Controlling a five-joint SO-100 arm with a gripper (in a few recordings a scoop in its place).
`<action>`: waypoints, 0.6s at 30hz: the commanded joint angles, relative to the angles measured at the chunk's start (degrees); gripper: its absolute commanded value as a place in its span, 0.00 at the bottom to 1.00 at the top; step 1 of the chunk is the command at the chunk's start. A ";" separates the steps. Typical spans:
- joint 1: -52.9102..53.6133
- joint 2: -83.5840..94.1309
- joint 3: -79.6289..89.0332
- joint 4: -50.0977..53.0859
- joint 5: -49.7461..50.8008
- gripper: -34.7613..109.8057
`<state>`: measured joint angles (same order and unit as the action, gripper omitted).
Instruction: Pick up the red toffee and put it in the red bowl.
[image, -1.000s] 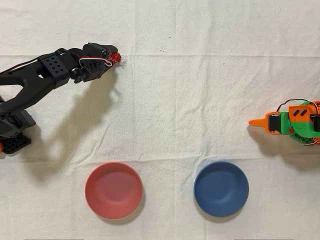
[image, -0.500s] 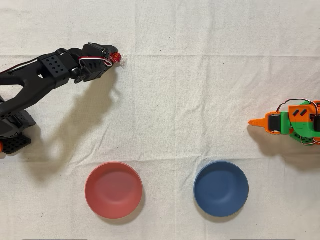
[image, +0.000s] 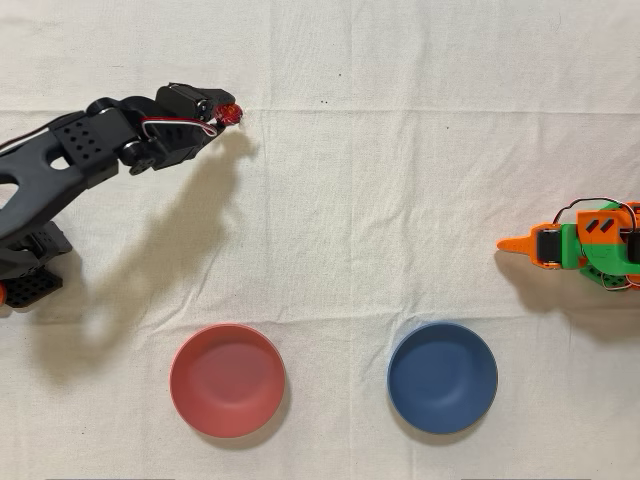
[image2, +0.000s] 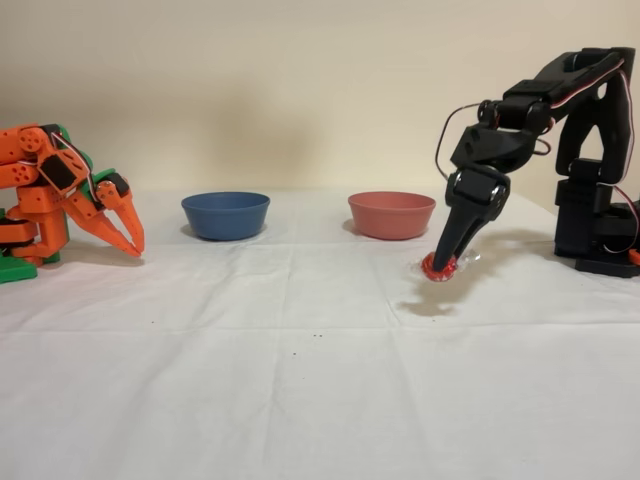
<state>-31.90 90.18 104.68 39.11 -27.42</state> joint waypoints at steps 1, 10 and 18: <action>1.05 8.70 -1.76 2.72 -0.35 0.30; 9.93 17.49 0.26 4.13 -4.13 0.29; 19.51 22.15 0.62 3.96 -7.56 0.29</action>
<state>-15.29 106.26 105.73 42.80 -33.40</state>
